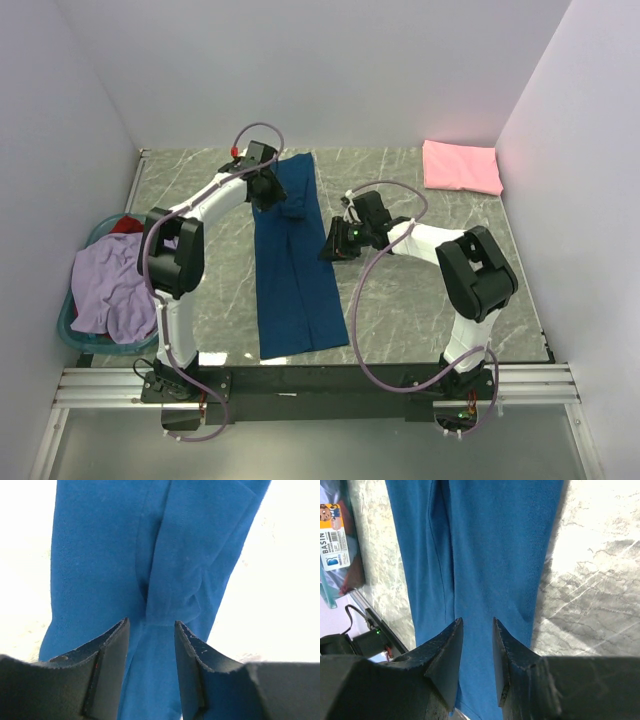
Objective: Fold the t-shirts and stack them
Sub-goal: Fold the tshirt
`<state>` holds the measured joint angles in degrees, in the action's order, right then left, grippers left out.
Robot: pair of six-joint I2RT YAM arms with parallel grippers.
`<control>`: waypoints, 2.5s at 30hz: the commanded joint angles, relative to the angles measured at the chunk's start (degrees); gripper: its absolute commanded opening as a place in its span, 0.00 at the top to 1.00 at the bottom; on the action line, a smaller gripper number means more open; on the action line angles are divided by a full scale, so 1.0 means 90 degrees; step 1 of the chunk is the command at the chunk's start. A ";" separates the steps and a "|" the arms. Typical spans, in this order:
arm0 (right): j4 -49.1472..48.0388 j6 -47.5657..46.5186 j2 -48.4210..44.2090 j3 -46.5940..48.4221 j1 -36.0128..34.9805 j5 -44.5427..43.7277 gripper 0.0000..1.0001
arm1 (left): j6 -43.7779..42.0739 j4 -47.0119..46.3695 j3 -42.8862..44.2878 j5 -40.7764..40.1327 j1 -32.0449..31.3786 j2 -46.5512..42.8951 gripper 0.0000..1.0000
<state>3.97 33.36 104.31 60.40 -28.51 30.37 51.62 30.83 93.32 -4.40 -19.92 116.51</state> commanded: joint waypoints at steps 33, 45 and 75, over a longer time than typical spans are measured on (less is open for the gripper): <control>0.0914 -0.0396 -0.0769 0.0046 -0.0473 -0.1244 0.60 | -0.1155 -0.0271 0.1489 -0.0878 -0.0374 0.1345 0.53; 0.4128 0.0481 -0.1775 0.0057 -0.2211 -0.3140 0.49 | -0.0375 0.1250 -0.1255 -0.1093 -0.0881 -0.2325 0.17; 0.3709 0.0834 -0.0790 -0.0725 -0.2613 -0.2261 0.70 | 0.1101 0.2395 -0.5584 0.0362 -0.3109 -0.4352 0.21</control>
<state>36.97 40.75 95.07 53.23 -51.07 10.76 60.99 52.95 42.65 -2.22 -47.20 76.62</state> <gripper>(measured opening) 0.311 0.795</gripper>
